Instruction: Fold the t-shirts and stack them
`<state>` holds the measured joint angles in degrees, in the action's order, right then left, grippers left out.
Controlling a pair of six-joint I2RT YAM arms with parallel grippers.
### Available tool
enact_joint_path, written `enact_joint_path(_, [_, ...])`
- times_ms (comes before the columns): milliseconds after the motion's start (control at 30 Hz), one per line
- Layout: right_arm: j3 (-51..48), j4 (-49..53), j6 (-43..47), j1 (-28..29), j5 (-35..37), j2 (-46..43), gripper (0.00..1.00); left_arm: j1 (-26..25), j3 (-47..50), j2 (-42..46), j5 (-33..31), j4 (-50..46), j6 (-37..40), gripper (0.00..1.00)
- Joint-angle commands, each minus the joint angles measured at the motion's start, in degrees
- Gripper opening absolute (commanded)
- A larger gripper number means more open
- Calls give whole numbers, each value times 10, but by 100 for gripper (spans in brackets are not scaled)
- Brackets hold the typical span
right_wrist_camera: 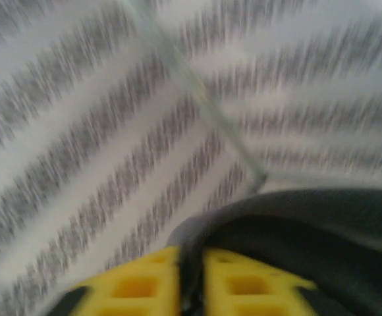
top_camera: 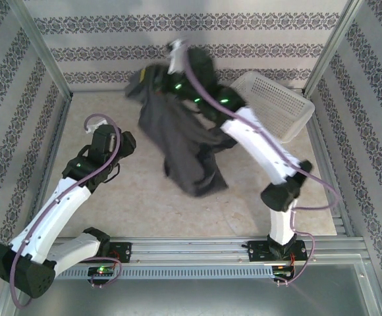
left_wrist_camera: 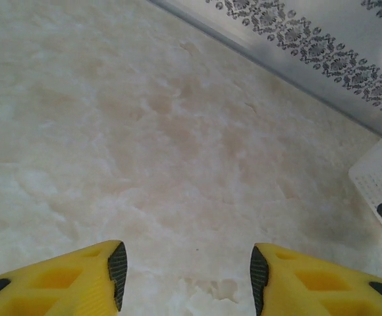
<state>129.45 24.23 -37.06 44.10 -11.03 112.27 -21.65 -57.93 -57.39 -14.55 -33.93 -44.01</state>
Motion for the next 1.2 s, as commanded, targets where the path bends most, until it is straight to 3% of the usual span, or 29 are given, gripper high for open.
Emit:
enact_joint_path(0, [-22, 55, -21, 18, -63, 50, 52, 5, 4, 28, -50, -111, -37, 58])
enact_joint_path(100, [-66, 77, -1, 15, -39, 26, 58, 6, 19, 56, -29, -140, -42, 58])
enact_joint_path(233, [-180, 78, 11, -17, 3, -46, 58, 6, 57, 66, 50, -152, -54, 59])
enact_joint_path(400, [-418, 78, 4, -92, 75, -179, 57, 5, 118, 48, 157, -150, -104, 58])
enact_joint_path(567, [-614, 78, 2, -176, 81, -285, 57, -13, 205, -1, 272, -67, -180, 59])
enact_joint_path(733, [-702, 80, 13, -208, 73, -323, 57, -54, 267, -57, 305, 47, -261, 62])
enact_joint_path(900, [-736, 83, 7, -212, 72, -333, 57, -94, 259, -134, 310, 114, -310, 61])
enact_joint_path(1000, [-744, 81, 4, -216, 71, -334, 57, -106, 252, -185, 308, 128, -325, 51])
enact_joint_path(1167, [-736, 89, 12, -224, 70, -334, 56, -102, 241, -195, 261, 100, -339, 5])
